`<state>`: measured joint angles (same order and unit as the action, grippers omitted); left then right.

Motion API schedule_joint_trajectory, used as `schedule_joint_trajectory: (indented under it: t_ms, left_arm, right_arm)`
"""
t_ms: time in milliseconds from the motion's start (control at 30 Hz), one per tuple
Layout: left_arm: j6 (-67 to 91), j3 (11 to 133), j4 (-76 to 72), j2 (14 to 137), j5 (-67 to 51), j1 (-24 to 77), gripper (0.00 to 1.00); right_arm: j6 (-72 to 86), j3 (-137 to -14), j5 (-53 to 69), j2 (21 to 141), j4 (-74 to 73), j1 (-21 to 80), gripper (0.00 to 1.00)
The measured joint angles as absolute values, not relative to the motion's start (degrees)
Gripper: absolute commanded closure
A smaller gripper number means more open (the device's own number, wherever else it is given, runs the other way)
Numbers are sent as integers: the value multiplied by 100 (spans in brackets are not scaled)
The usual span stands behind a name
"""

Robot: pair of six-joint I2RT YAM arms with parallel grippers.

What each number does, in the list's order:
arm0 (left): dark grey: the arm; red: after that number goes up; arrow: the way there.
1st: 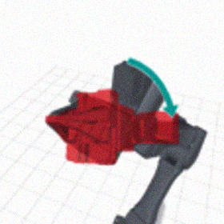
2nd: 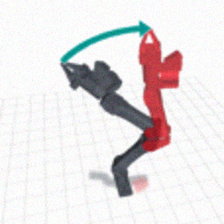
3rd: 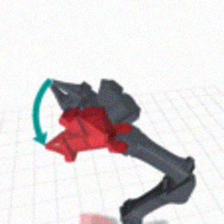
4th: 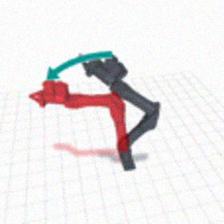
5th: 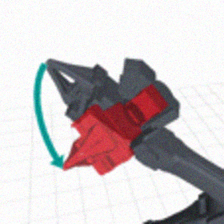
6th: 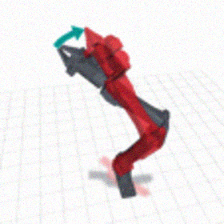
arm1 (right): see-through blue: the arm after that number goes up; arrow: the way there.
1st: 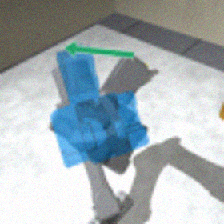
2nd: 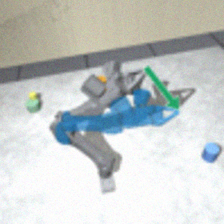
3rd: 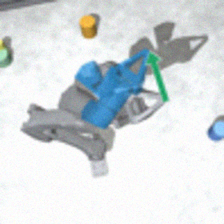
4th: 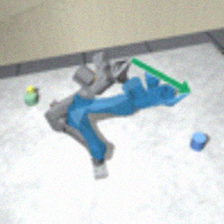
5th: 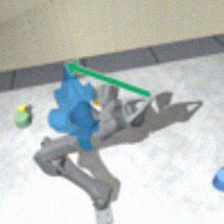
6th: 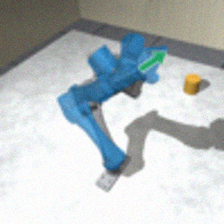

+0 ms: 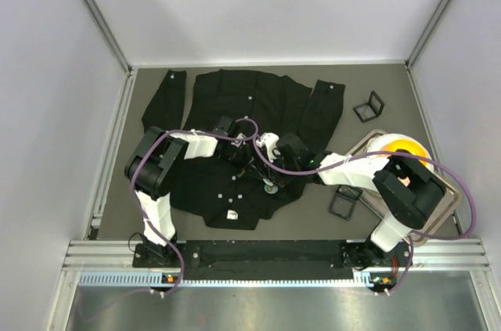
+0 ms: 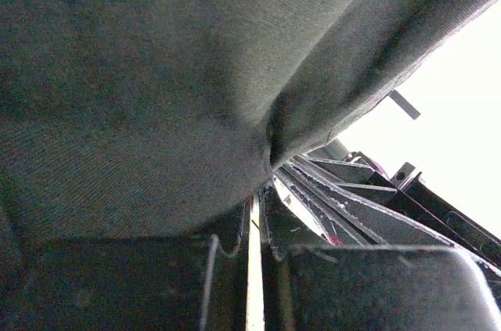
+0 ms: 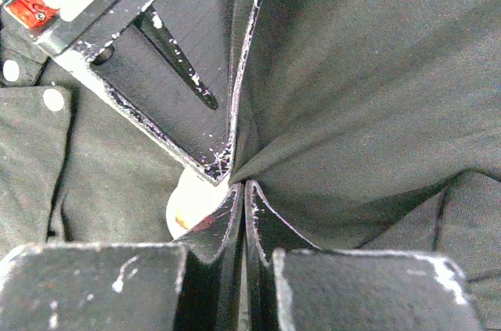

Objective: Remove the brooch from the garment

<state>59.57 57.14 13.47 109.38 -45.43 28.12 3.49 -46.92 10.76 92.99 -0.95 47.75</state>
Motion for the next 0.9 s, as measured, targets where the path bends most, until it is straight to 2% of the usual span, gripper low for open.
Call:
schedule_joint_trajectory:
  t_ms: [633,900]
  left_arm:
    - [5022,6359,2567,11356,-4644,2956,100]
    - [4707,6361,2733,11347,-4300,3107,100]
  right_arm:
    - [257,-4462,1118,9102,-86,4954,100]
    - [368,-4462,1094,9019,209,5111,98]
